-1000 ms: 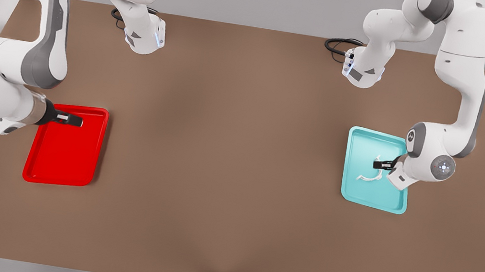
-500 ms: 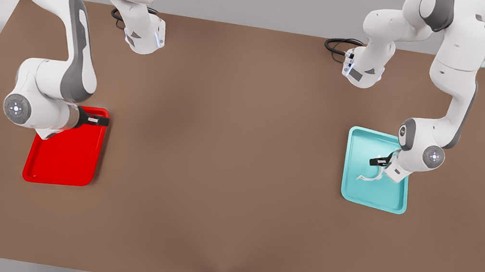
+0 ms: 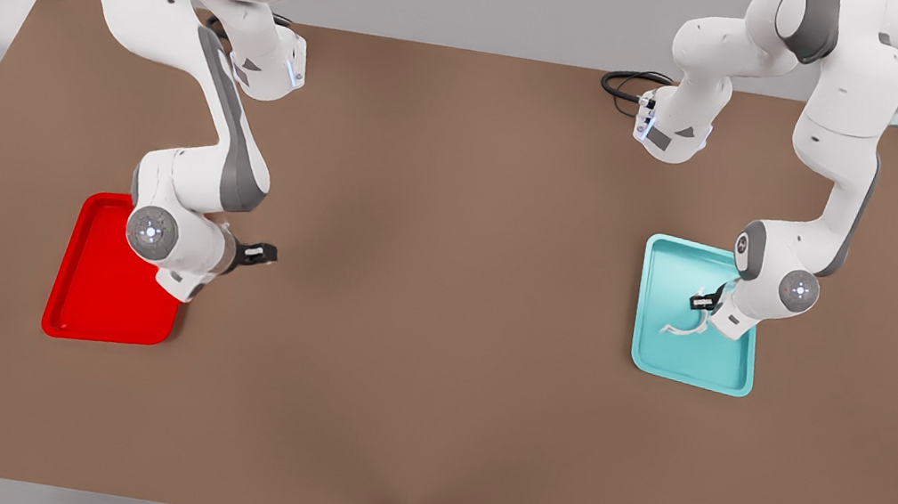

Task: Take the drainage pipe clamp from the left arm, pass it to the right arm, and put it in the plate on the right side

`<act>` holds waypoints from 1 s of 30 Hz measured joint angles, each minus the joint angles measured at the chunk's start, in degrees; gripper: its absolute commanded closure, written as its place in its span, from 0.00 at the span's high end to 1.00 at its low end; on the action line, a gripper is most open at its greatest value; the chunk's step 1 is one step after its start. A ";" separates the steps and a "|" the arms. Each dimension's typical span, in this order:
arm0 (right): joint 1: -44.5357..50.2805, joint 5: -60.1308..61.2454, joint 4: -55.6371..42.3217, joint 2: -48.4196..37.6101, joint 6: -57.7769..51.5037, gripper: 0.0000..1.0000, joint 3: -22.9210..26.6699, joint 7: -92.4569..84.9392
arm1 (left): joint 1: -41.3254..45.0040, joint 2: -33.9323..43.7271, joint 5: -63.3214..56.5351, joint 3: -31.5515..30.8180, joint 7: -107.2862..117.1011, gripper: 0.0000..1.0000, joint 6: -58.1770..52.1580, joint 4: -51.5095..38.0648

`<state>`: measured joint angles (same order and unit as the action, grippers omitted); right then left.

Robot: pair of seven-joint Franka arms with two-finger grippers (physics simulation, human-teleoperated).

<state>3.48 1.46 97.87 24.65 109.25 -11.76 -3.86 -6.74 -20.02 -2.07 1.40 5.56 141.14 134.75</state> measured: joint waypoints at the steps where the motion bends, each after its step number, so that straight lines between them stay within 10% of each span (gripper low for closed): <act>1: 1.35 -0.11 -1.73 1.44 1.25 1.00 0.00 -2.09 | -0.01 -0.03 -0.01 -0.01 0.13 0.40 0.03 0.00; 16: 5.47 4.43 -6.62 8.80 21.67 1.00 -3.19 -42.35 | 0.19 2.81 -0.73 -0.06 1.66 0.21 -1.12 -3.01; 20: 5.52 10.64 -5.21 8.75 23.43 1.00 -3.91 -52.15 | 3.15 5.40 -0.88 -2.51 1.91 0.21 -4.33 -11.75; 30: 8.56 22.35 -6.17 12.41 29.10 1.00 -5.00 -69.07 | 18.90 -18.03 -0.74 -6.32 4.41 0.21 -12.75 -47.45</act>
<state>12.03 23.81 91.70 37.06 138.36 -16.76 -72.93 12.16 -38.05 -2.82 -4.92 9.97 128.39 87.30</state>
